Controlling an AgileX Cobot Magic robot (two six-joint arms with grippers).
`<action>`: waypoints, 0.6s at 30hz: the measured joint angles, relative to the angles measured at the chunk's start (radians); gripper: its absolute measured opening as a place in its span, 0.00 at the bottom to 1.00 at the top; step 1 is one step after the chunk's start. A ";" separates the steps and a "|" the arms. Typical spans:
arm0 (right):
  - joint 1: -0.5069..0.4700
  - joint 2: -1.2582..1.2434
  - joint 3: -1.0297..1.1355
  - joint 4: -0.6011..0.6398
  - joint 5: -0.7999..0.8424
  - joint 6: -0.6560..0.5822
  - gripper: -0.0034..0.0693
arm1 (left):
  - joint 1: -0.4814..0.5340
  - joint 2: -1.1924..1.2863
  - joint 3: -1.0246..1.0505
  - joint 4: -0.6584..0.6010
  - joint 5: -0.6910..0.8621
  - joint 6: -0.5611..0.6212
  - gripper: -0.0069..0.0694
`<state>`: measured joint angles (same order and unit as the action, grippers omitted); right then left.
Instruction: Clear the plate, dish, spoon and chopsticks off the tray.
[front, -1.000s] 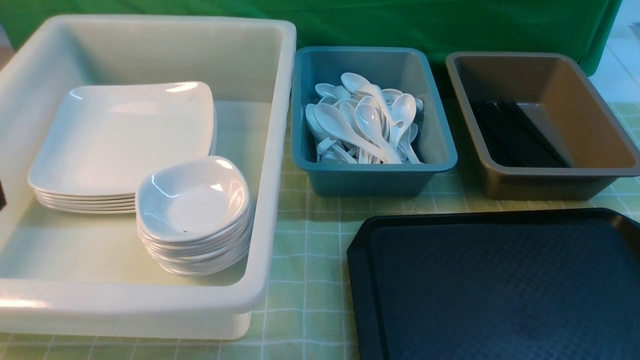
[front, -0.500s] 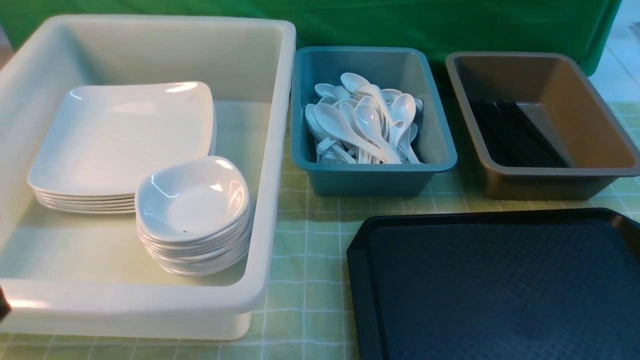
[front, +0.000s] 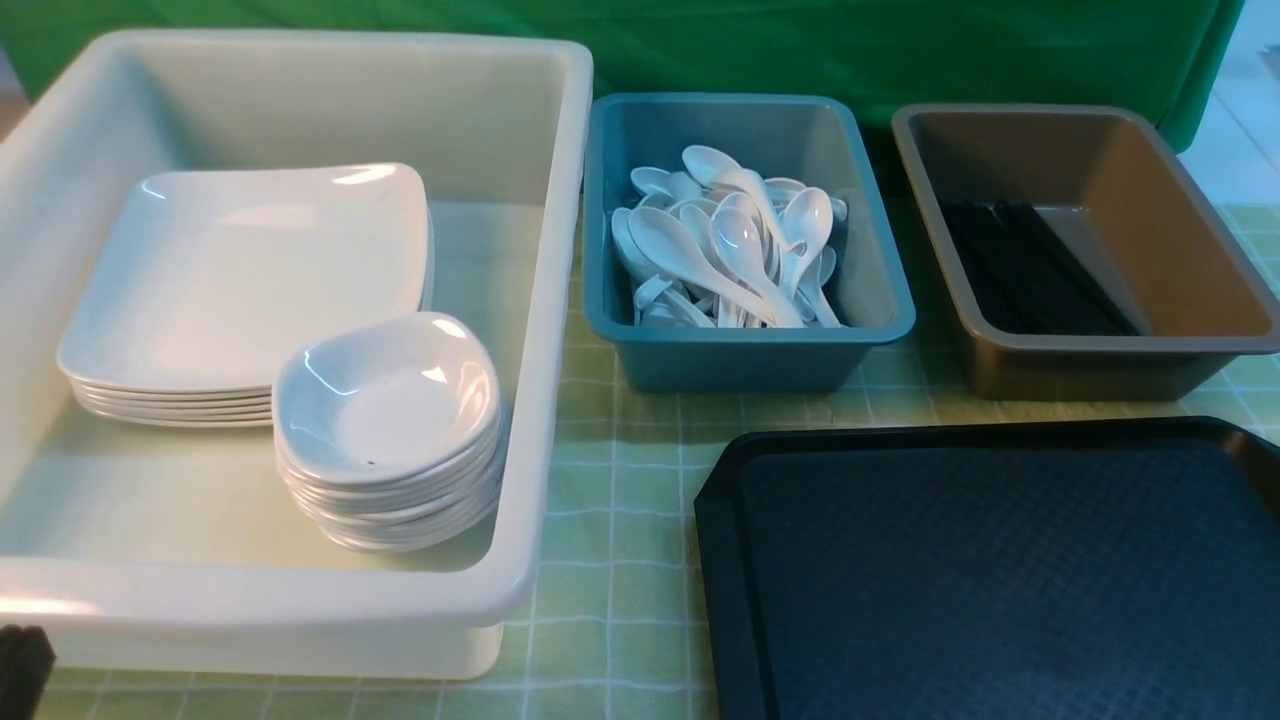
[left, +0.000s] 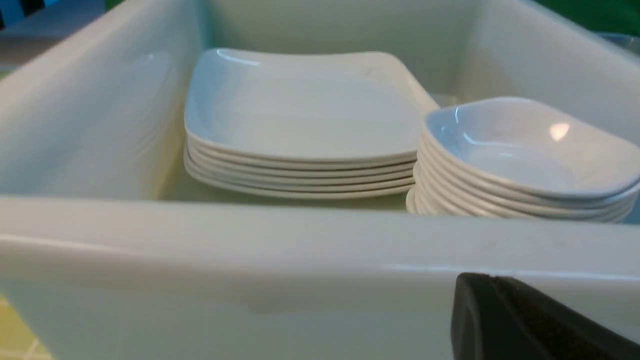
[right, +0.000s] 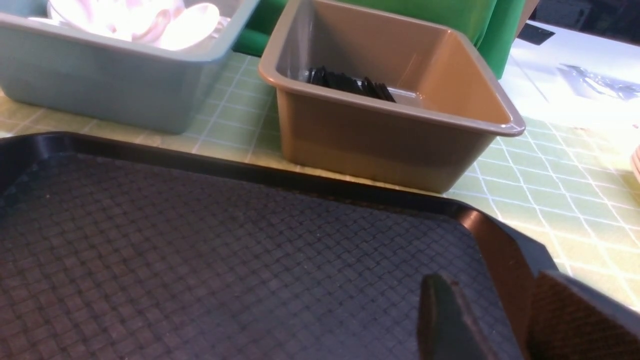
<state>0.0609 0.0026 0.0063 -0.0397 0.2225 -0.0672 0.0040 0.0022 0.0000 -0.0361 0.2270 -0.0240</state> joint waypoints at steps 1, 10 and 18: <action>0.000 0.000 0.000 0.000 0.000 0.000 0.38 | 0.015 0.000 0.004 -0.003 -0.001 -0.004 0.07; 0.000 0.000 0.000 0.000 0.000 0.000 0.38 | 0.068 -0.001 0.006 0.009 -0.001 -0.023 0.07; 0.000 0.000 0.000 0.000 0.000 0.000 0.38 | 0.025 -0.001 0.006 0.016 -0.001 -0.026 0.07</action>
<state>0.0609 0.0026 0.0063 -0.0397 0.2225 -0.0672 0.0291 0.0011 0.0060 -0.0202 0.2257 -0.0499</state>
